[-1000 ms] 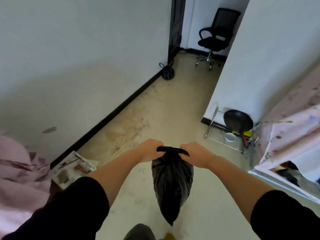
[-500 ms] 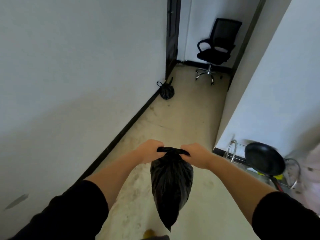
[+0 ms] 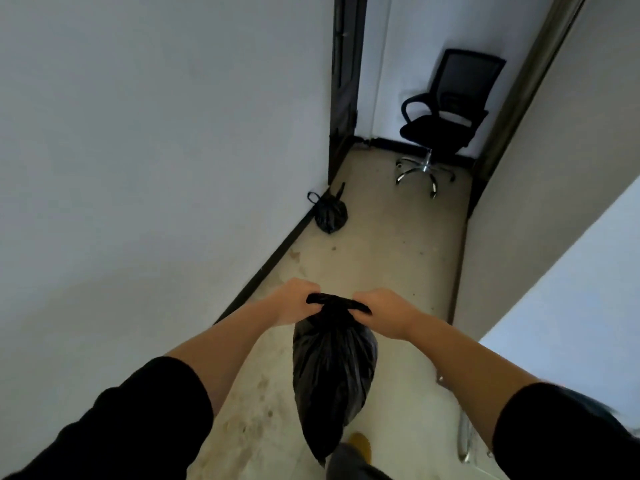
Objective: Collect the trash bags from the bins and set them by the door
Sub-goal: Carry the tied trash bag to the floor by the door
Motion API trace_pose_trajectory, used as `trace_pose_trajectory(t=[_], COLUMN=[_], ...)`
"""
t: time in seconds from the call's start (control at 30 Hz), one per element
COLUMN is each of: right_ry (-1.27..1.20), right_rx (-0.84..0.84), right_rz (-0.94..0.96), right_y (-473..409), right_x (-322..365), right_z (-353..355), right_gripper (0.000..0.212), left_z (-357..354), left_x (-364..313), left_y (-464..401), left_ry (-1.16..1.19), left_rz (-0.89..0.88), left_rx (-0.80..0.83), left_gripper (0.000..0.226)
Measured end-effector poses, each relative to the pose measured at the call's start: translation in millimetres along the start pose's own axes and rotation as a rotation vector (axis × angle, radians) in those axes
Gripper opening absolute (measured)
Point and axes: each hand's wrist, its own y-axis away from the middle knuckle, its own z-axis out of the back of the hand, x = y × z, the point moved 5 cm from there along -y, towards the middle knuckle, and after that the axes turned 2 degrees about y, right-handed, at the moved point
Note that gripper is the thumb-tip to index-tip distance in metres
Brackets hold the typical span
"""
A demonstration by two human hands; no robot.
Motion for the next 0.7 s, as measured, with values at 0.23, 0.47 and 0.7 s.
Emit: trace_pose_trajectory(t=[0.23,0.47,0.7], right_ry=[0.028,0.034,-0.029], right_rx=[0.064,0.064,0.05], right_rz=[0.017,-0.015,-0.091], right_y=[-123.1,-252.0,-387.8], right_x=[-99.4,-174.5,-234.8], right_z=[66.8,111.5,152.5], right_gripper=[0.025,0.026,0.03], left_z=[57.9,103.4,177.0], left_x=[16.6,73.3,130.9], left_y=[-149.3,-285.3,-415.9], left_ry=[0.042,0.09,0.012], left_rz=[0.043,0.036,-0.059], left_rx=[-0.01,0.006,0.109], left_gripper=[0.017,0.033,0.022])
